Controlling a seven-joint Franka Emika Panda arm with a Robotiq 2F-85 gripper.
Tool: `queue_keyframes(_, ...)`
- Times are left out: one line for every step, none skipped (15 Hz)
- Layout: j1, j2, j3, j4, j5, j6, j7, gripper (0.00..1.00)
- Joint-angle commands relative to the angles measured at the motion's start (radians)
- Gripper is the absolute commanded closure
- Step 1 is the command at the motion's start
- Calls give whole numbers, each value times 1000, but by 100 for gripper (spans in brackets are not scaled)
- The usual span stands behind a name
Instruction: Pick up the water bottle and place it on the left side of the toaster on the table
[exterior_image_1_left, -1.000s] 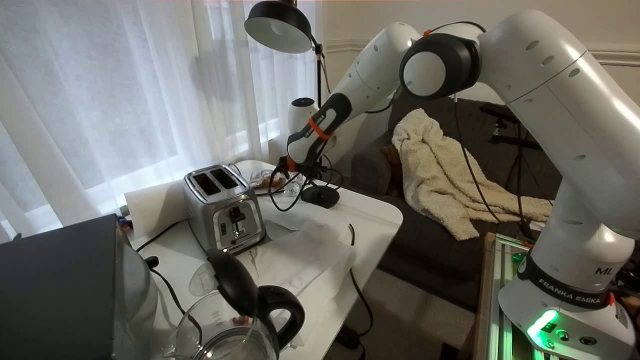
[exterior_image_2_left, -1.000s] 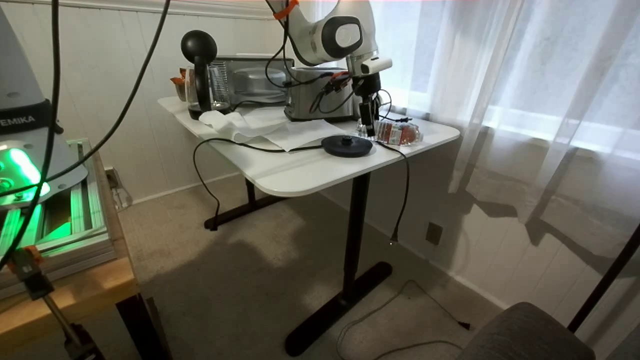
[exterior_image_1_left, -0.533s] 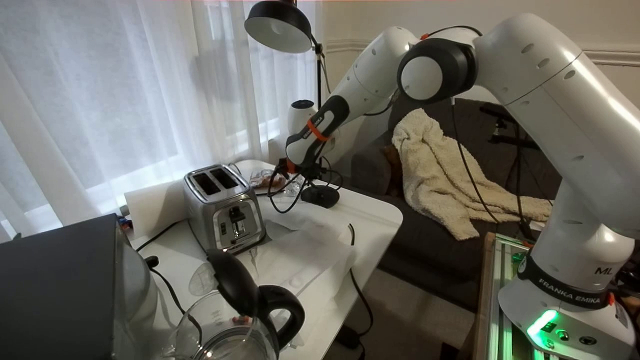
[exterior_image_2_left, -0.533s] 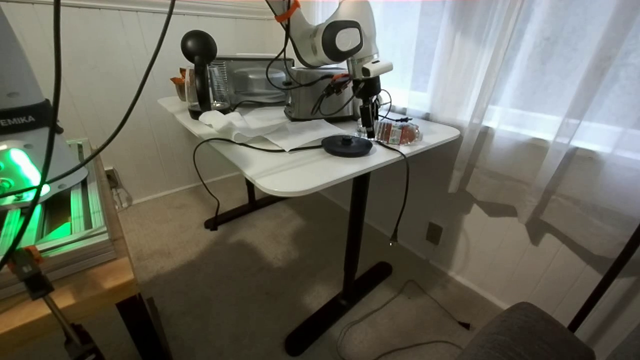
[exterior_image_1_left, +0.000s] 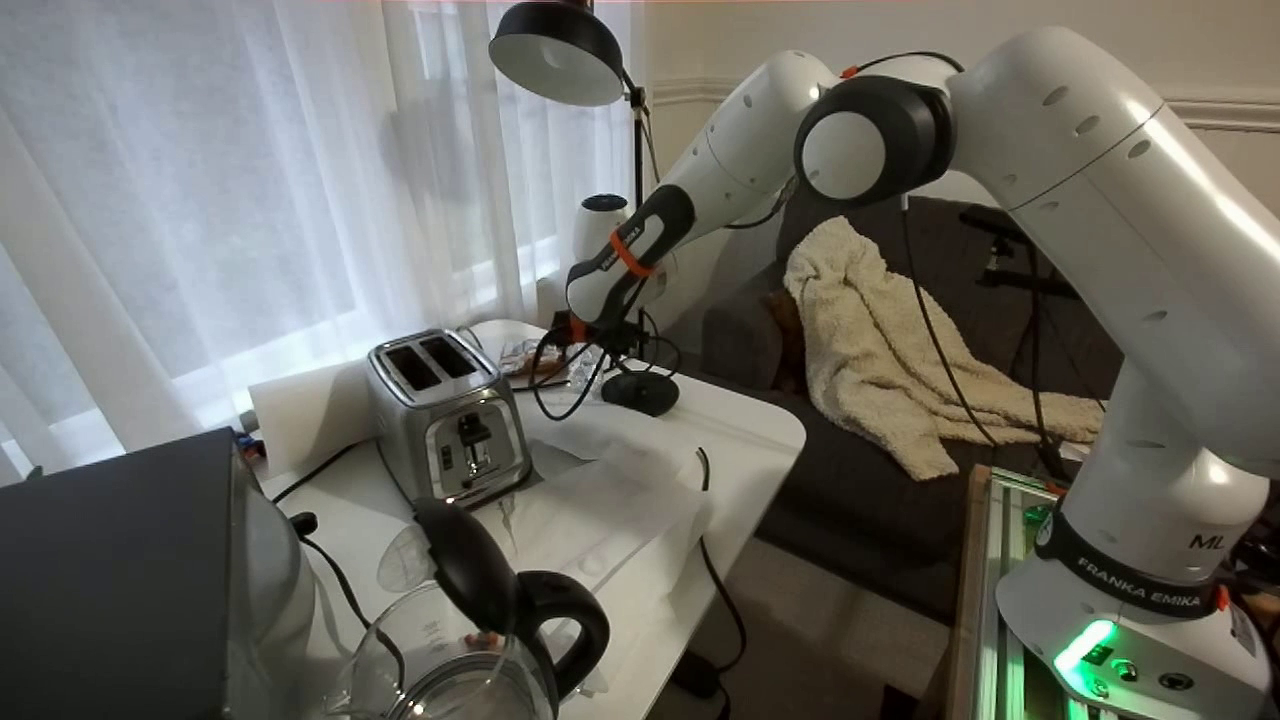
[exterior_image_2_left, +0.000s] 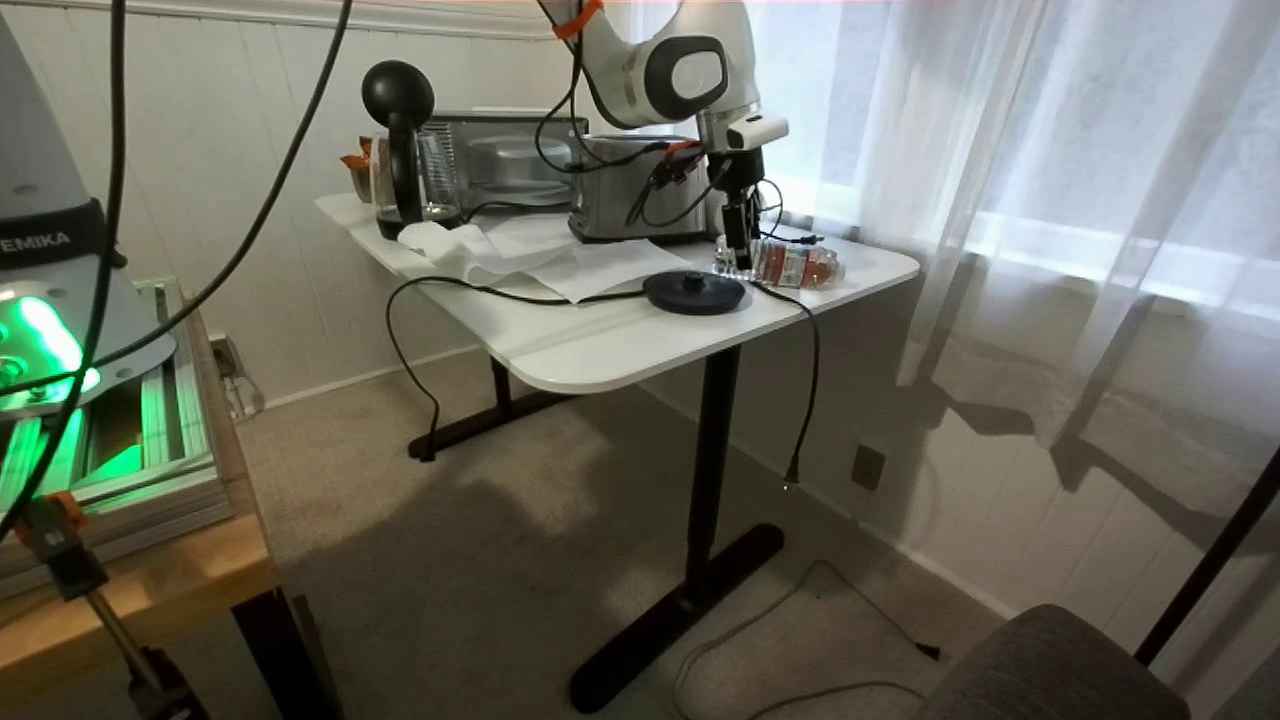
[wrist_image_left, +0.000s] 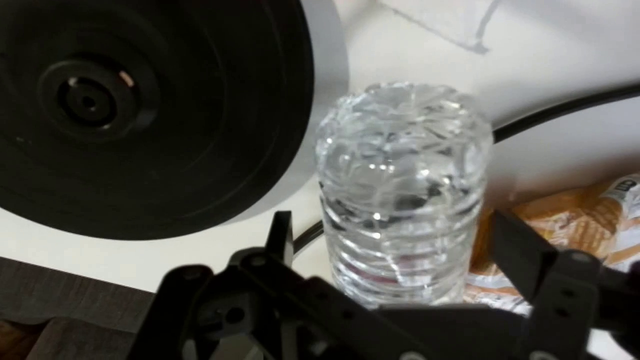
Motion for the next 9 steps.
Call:
queue_keyframes(2, -32, 1, -13, 35, -11, -32, 0)
queue_keyframes(-1, -36, 4, -15, 37, -15, -35, 0)
queue_keyframes(-1, -34, 3, -12, 36, -18, -37, 0)
queue_keyframes(-4, -31, 4, -7, 37, -24, -39, 0)
queue_keyframes(-5, -26, 2, -3, 36, -27, -40, 0)
queue_keyframes(-10, -20, 6, 0, 39, -33, -45, 0)
queue_keyframes(-15, -17, 12, 2, 42, -37, -52, 0)
queue_keyframes(-21, -13, 20, 3, 46, -42, -64, 0)
queue_keyframes(-21, -7, 18, 6, 45, -44, -70, 0)
